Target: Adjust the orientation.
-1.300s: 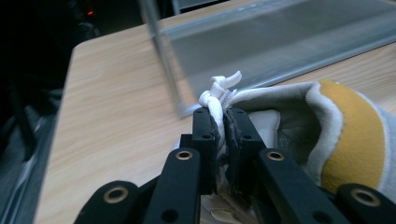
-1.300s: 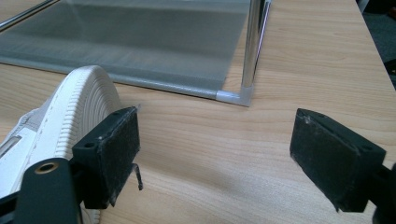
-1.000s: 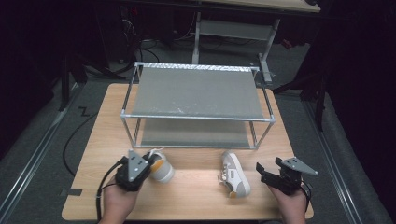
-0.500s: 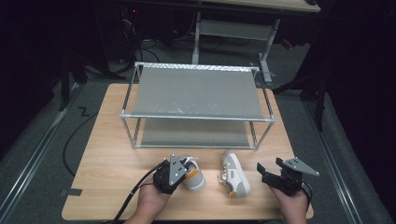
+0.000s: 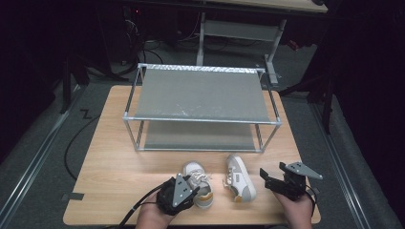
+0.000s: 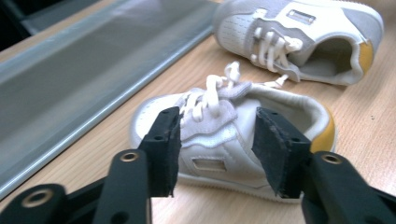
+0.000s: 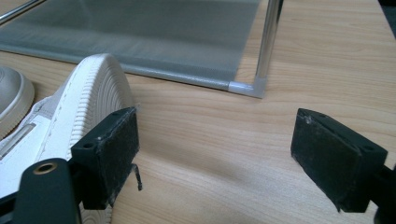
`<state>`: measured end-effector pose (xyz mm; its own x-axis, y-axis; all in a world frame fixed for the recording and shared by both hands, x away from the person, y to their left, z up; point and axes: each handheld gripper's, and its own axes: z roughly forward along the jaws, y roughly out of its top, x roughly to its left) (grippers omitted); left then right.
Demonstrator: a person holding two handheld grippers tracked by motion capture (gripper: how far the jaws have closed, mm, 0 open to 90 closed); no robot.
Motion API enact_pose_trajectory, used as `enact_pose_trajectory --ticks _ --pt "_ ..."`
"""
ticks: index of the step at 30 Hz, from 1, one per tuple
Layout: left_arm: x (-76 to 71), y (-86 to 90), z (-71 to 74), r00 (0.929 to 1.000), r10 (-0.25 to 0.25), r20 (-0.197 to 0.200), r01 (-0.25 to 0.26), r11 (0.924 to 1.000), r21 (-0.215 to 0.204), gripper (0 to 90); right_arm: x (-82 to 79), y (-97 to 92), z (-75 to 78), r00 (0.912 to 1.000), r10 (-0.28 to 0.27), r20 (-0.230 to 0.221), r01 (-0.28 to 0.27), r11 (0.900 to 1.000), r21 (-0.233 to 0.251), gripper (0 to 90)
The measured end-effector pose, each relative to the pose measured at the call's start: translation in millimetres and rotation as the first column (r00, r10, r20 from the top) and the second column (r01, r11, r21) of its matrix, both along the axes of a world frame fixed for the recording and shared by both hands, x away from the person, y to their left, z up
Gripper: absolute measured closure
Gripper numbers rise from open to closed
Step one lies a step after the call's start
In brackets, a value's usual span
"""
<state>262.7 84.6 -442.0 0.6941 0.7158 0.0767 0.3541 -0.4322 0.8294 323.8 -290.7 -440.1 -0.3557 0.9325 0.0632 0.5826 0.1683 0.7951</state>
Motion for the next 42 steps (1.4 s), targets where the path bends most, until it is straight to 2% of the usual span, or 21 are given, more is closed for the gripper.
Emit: enact_pose_trajectory --ticks 2,4,5,7,8,9,13,17,20,23,26,27,29,31,32,33,34,35,38,40,42 --pt "-2.3 3.8 -4.7 0.9988 0.032 -0.036 -0.034 0.9981 -0.052 45.4 0.2 1.9 -0.2 1.0000 0.007 -0.001 -0.007 1.0000 0.003 15.6" --pt "-1.9 4.1 -8.1 0.9975 0.042 -0.056 -0.046 0.9973 -0.058 44.1 -0.2 3.5 0.2 0.9999 0.011 -0.001 -0.011 0.9999 0.005 15.4" --pt "-0.1 2.7 -13.5 0.9949 0.061 -0.081 -0.068 0.9941 -0.085 43.3 -2.2 8.5 2.0 0.9997 0.024 0.007 -0.024 0.9997 0.008 15.3" --pt "1.6 2.3 -14.1 0.9938 0.059 -0.094 -0.069 0.9914 -0.111 41.6 -4.1 13.4 3.8 0.9991 0.039 0.015 -0.039 0.9992 0.004 15.3" --pt "5.9 -0.4 -15.5 0.9903 0.046 -0.131 -0.064 0.9881 -0.140 38.9 -5.2 16.8 4.5 0.9988 0.045 0.016 -0.045 0.9990 0.004 15.3" --pt "5.9 -0.4 -15.5 0.9903 0.046 -0.131 -0.064 0.9881 -0.140 36.7 -5.2 16.8 4.5 0.9988 0.045 0.016 -0.045 0.9990 0.004 15.3" --pt "7.7 -2.4 -20.0 0.9879 0.043 -0.149 -0.074 0.9752 -0.209 36.1 -9.7 34.2 6.1 0.9942 0.104 0.027 -0.104 0.9945 0.008 14.7" --pt "5.9 -9.0 -18.5 0.9909 0.023 -0.133 -0.055 0.9686 -0.242 35.4 -13.0 45.1 6.4 0.9895 0.141 0.032 -0.141 0.9900 0.005 13.8" --pt "5.0 -15.2 -20.0 0.9921 0.027 -0.123 -0.053 0.9741 -0.220 36.2 -13.8 48.0 6.6 0.9893 0.143 0.029 -0.144 0.9896 0.010 14.2" --pt "5.5 -16.5 -23.2 0.9904 0.082 -0.111 -0.101 0.9796 -0.174 36.7 -14.7 49.2 6.8 0.9887 0.149 0.015 -0.149 0.9887 0.017 15.1" --pt "7.8 -13.0 -24.9 0.9882 0.072 -0.135 -0.098 0.9771 -0.189 39.4 -15.5 49.7 7.1 0.9888 0.148 0.020 -0.148 0.9888 0.014 15.5" --pt "10.3 -11.5 -26.4 0.9828 0.065 -0.173 -0.103 0.9699 -0.221 42.5 -15.8 50.0 7.3 0.9893 0.144 0.026 -0.144 0.9895 0.015 16.8" --pt "11.6 -10.4 -26.3 0.9804 0.060 -0.188 -0.102 0.9686 -0.227 43.8 -16.3 50.3 6.8 0.9902 0.137 0.029 -0.137 0.9905 0.012 19.0" --pt "11.7 -9.8 -25.9 0.9805 0.056 -0.188 -0.100 0.9678 -0.231 45.0 -16.9 50.3 6.5 0.9906 0.134 0.030 -0.134 0.9909 0.015 21.1" --pt "11.3 -8.8 -24.9 0.9821 0.058 -0.179 -0.099 0.9688 -0.227 56.5 -17.5 50.2 6.5 0.9900 0.137 0.033 -0.138 0.9903 0.018 24.1" --pt "11.0 -7.6 -24.0 0.9836 0.071 -0.166 -0.106 0.9713 -0.213 56.5 -18.1 50.2 6.5 0.9893 0.141 0.039 -0.141 0.9898 0.016 24.8" --pt "14.2 -2.6 -23.1 0.9817 0.092 -0.167 -0.126 0.9695 -0.210 65.8 -19.0 50.4 7.3 0.9892 0.140 0.042 -0.141 0.9898 0.017 26.3" --pt "16.2 -0.2 -22.9 0.9808 0.094 -0.171 -0.130 0.9691 -0.210 68.4 -19.4 50.7 7.8 0.9893 0.139 0.045 -0.140 0.9900 0.020 27.6" --pt "16.8 0.6 -23.1 0.9835 0.095 -0.153 -0.126 0.9709 -0.204 70.6 -20.3 51.8 8.1 0.9888 0.141 0.050 -0.141 0.9898 0.016 32.0" --pt "14.3 0.0 -23.6 0.9863 0.093 -0.136 -0.118 0.9743 -0.192 70.2 -20.9 54.2 7.0 0.9876 0.150 0.045 -0.150 0.9886 0.007 40.7" --pt "13.6 2.4 -22.4 0.9870 0.082 -0.138 -0.110 0.9705 -0.215 66.9 -21.7 55.5 5.9 0.9869 0.155 0.045 -0.155 0.9879 -0.005 44.4"
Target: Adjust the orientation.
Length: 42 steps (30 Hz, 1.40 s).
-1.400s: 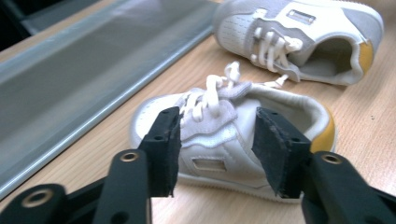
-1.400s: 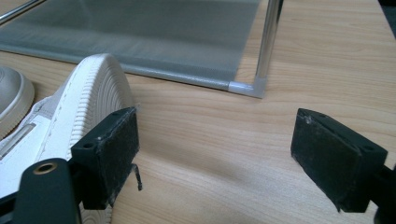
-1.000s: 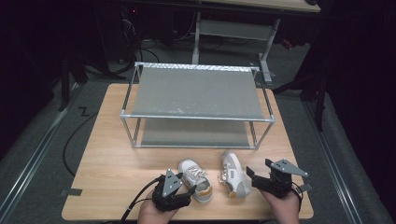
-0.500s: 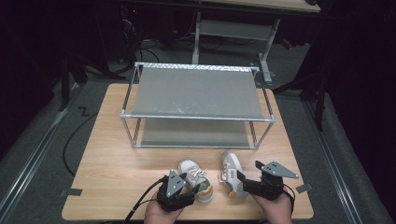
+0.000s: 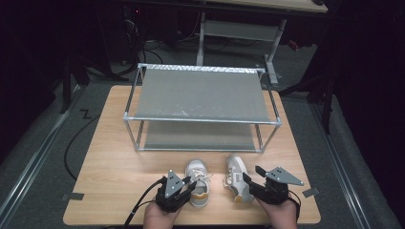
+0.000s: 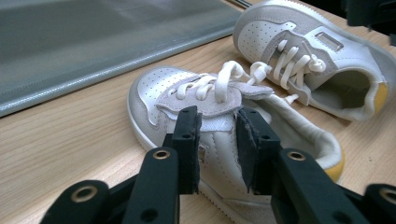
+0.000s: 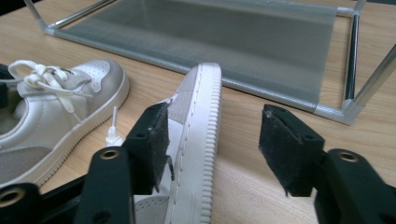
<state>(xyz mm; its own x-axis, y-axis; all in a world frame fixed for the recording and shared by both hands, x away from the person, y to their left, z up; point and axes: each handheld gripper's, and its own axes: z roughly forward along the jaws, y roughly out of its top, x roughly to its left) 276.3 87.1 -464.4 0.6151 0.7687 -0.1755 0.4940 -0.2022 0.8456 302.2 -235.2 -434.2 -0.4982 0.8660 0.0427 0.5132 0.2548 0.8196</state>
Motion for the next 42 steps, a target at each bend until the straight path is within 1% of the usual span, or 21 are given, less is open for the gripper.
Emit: enact_pose_trajectory --ticks 2,3,4,5,6,8,11,12,13,17,20,24,26,28,32,34,35,37,39,40,42 --pt "-2.3 3.4 3.6 0.9996 -0.009 0.027 0.010 0.9998 -0.018 61.8 0.0 0.8 -1.9 0.9999 0.003 -0.010 -0.003 0.9999 -0.010 47.0" --pt "-2.3 3.4 3.6 0.9996 -0.009 0.027 0.010 0.9998 -0.018 59.2 -0.3 1.0 -3.0 0.9999 0.000 -0.016 -0.001 0.9999 -0.015 48.1" --pt "-5.6 6.5 7.2 0.9970 -0.004 0.077 0.004 1.0000 -0.002 57.3 -0.5 1.1 -3.9 0.9998 -0.002 -0.021 0.001 0.9998 -0.019 49.1" --pt "-6.7 8.0 8.3 0.9957 0.005 0.092 -0.005 1.0000 0.006 56.6 -0.7 1.1 -4.8 0.9996 -0.005 -0.027 0.004 0.9997 -0.023 49.7" --pt "-6.7 10.1 9.0 0.9952 0.012 0.097 -0.013 0.9999 0.011 55.7 -0.5 0.1 -5.5 0.9996 -0.003 -0.026 0.002 0.9998 -0.018 49.9" --pt "-4.9 14.4 8.8 0.9957 0.028 0.089 -0.030 0.9994 0.016 54.4 0.0 -1.9 -5.3 0.9994 -0.013 -0.033 0.013 0.9999 -0.010 49.9" --pt "-1.9 19.6 7.0 0.9960 0.050 0.074 -0.051 0.9984 0.022 54.0 0.7 -7.0 -4.4 0.9992 -0.031 -0.025 0.031 0.9994 -0.015 50.0" --pt "-1.9 19.6 7.0 0.9960 0.050 0.074 -0.051 0.9984 0.022 53.9 0.7 -7.0 -4.4 0.9992 -0.031 -0.025 0.031 0.9994 -0.015 50.0" --pt "-0.4 21.9 6.6 0.9962 0.056 0.066 -0.057 0.9983 0.016 53.9 1.7 -14.3 -4.1 0.9979 -0.060 -0.023 0.060 0.9982 -0.010 50.7" --pt "0.3 22.5 6.6 0.9964 0.056 0.064 -0.057 0.9982 0.017 53.9 4.5 -26.1 -5.1 0.9951 -0.097 -0.022 0.097 0.9952 -0.012 52.7" --pt "0.9 22.6 6.5 0.9964 0.056 0.063 -0.058 0.9981 0.021 54.4 9.6 -42.4 -10.5 0.9864 -0.158 -0.046 0.157 0.9873 -0.027 52.8" --pt "1.6 23.0 6.7 0.9964 0.058 0.062 -0.059 0.9981 0.017 54.4 15.9 -60.2 -19.6 0.9730 -0.211 -0.094 0.208 0.9774 -0.040 52.0" --pt "1.6 23.2 6.8 0.9965 0.057 0.061 -0.058 0.9982 0.016 54.4 17.6 -66.1 -21.6 0.9698 -0.215 -0.116 0.215 0.9766 -0.012 50.7" --pt "1.6 23.2 6.9 0.9964 0.058 0.061 -0.059 0.9981 0.016 54.5 17.3 -65.2 -21.4 0.9702 -0.214 -0.113 0.213 0.9768 -0.020 50.7" --pt "1.4 23.4 6.8 0.9965 0.059 0.059 -0.060 0.9979 0.023 54.5 14.6 -59.5 -14.8 0.9776 -0.199 -0.069 0.198 0.9800 -0.021 51.2" --pt "1.7 23.3 5.8 0.9967 0.059 0.055 -0.061 0.9974 0.037 56.3 12.4 -57.6 -11.5 0.9805 -0.190 -0.050 0.189 0.9817 -0.020 51.9" --pt "2.2 23.0 5.0 0.9970 0.058 0.051 -0.060 0.9971 0.047 56.5 11.6 -57.1 -10.9 0.9805 -0.192 -0.043 0.191 0.9813 -0.024 52.9" --pt "2.8 22.3 3.5 0.9971 0.060 0.046 -0.063 0.9959 0.065 56.5 12.3 -58.3 -12.3 0.9776 -0.205 -0.047 0.204 0.9784 -0.032 53.4" --pt "3.9 22.5 1.9 0.9973 0.063 0.036 -0.065 0.9960 0.061 56.7 15.3 -61.5 -16.5 0.9734 -0.220 -0.064 0.218 0.9751 -0.041 53.3" --pt "4.1 22.5 1.7 0.9973 0.064 0.036 -0.066 0.9961 0.058 56.8 18.1 -63.1 -20.6 0.9726 -0.218 -0.080 0.216 0.9756 -0.041 53.2" --pt "4.0 22.4 1.8 0.9975 0.061 0.035 -0.063 0.9962 0.059 56.8 20.7 -63.6 -25.2 0.9744 -0.204 -0.094 0.201 0.9786 -0.046 53.2"
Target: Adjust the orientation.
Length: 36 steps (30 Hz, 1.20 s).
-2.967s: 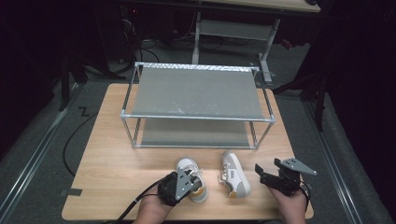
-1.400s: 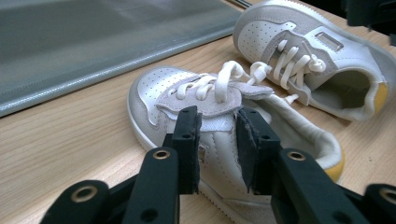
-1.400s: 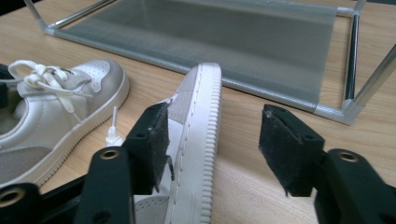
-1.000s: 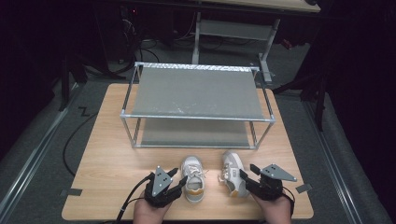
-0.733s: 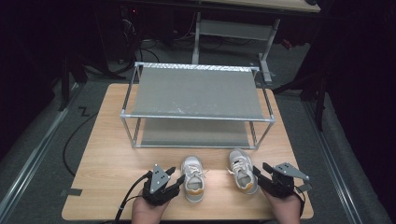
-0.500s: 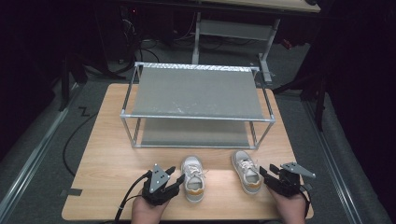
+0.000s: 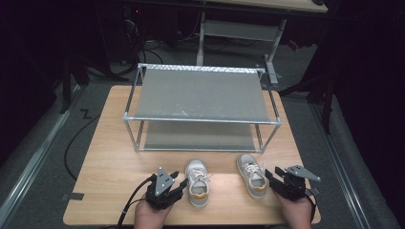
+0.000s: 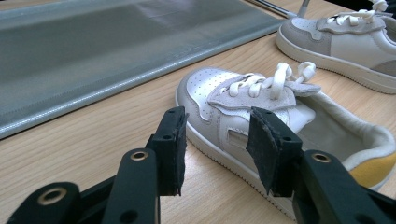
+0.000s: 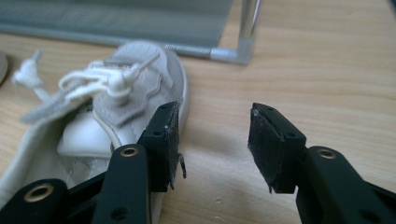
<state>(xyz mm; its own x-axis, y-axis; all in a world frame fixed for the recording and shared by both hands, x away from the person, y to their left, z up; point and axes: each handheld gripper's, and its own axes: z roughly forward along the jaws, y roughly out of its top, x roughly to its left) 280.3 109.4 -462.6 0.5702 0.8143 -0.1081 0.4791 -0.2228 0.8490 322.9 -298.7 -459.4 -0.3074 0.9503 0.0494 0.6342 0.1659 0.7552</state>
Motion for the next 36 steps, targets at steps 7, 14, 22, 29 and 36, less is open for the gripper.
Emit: enact_pose_trajectory --ticks 7,14,22,29,36 --pt "1.1 0.4 -0.3 1.0000 -0.006 -0.006 0.006 1.0000 0.000 56.6 -3.7 3.1 -2.4 0.9998 0.002 -0.019 -0.001 0.9997 0.026 55.8" --pt "4.3 3.4 2.0 0.9990 -0.025 -0.037 0.025 0.9995 -0.017 53.7 -15.2 16.2 0.1 0.9970 0.072 -0.028 -0.072 0.9974 0.010 53.3" --pt "-2.5 -9.0 4.3 0.9948 -0.101 -0.015 0.100 0.9929 -0.065 48.1 -8.9 12.8 1.6 0.9986 0.052 -0.013 -0.052 0.9984 0.023 49.9" --pt "1.4 -28.0 -5.1 0.9951 -0.094 -0.031 0.093 0.9954 -0.024 51.6 -6.2 16.2 2.1 0.9984 0.056 -0.009 -0.056 0.9983 0.014 49.3" --pt "-0.5 -30.1 -2.7 0.9983 -0.052 -0.026 0.054 0.9973 0.050 70.0 -5.9 14.9 0.0 0.9983 0.056 -0.017 -0.056 0.9983 0.016 49.1"
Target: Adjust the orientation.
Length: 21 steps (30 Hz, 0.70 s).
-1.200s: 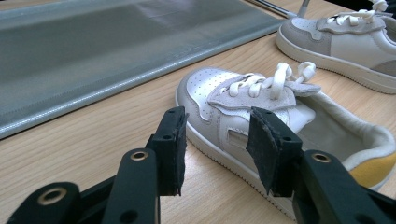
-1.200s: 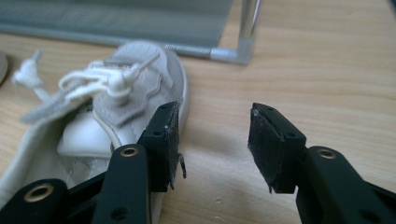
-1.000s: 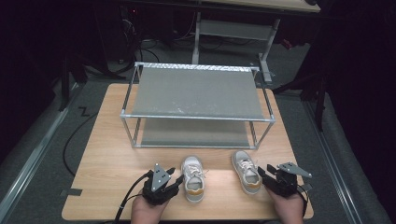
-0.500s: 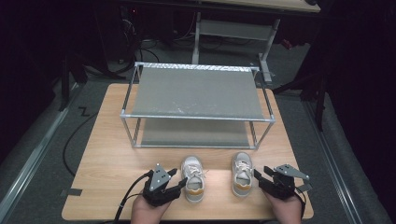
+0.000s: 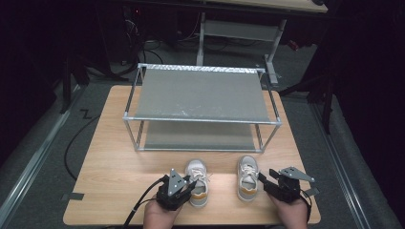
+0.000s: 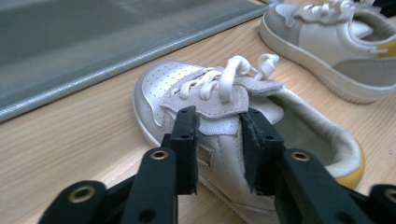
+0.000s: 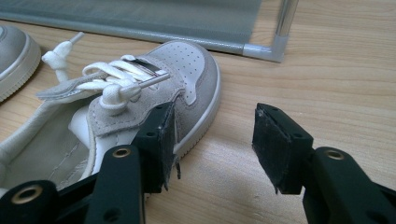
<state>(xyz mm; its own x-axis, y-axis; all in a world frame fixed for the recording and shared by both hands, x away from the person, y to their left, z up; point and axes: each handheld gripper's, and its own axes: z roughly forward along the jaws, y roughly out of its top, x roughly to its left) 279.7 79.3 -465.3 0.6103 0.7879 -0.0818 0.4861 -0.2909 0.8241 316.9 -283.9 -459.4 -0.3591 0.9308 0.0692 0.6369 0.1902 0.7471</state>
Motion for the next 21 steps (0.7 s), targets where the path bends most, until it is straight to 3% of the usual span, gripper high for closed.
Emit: enact_pose_trajectory --ticks 2,5,10,12,21 --pt "-3.1 -4.9 2.7 0.9998 0.011 0.019 -0.012 0.9990 0.042 75.0 0.3 0.1 0.2 1.0000 -0.002 0.001 0.002 1.0000 -0.002 49.1" --pt "-5.1 -5.7 5.3 0.9981 0.031 0.054 -0.034 0.9974 0.063 80.9 0.4 0.4 0.6 1.0000 -0.007 -0.002 0.007 1.0000 0.004 49.1" --pt "4.3 1.1 14.3 0.9960 0.047 0.076 -0.053 0.9959 0.073 84.4 0.9 -1.1 2.1 1.0000 -0.005 0.008 0.005 0.9999 0.010 49.2" --pt "9.4 1.0 18.5 0.9967 0.052 0.062 -0.054 0.9979 0.035 84.9 1.3 -1.9 3.5 0.9999 0.000 0.017 0.000 0.9999 0.013 49.2" --pt "27.8 -46.9 19.9 0.9939 0.017 0.109 -0.023 0.9986 0.048 84.8 0.4 -4.1 7.1 0.9995 -0.002 0.032 0.001 0.9993 0.037 49.3"
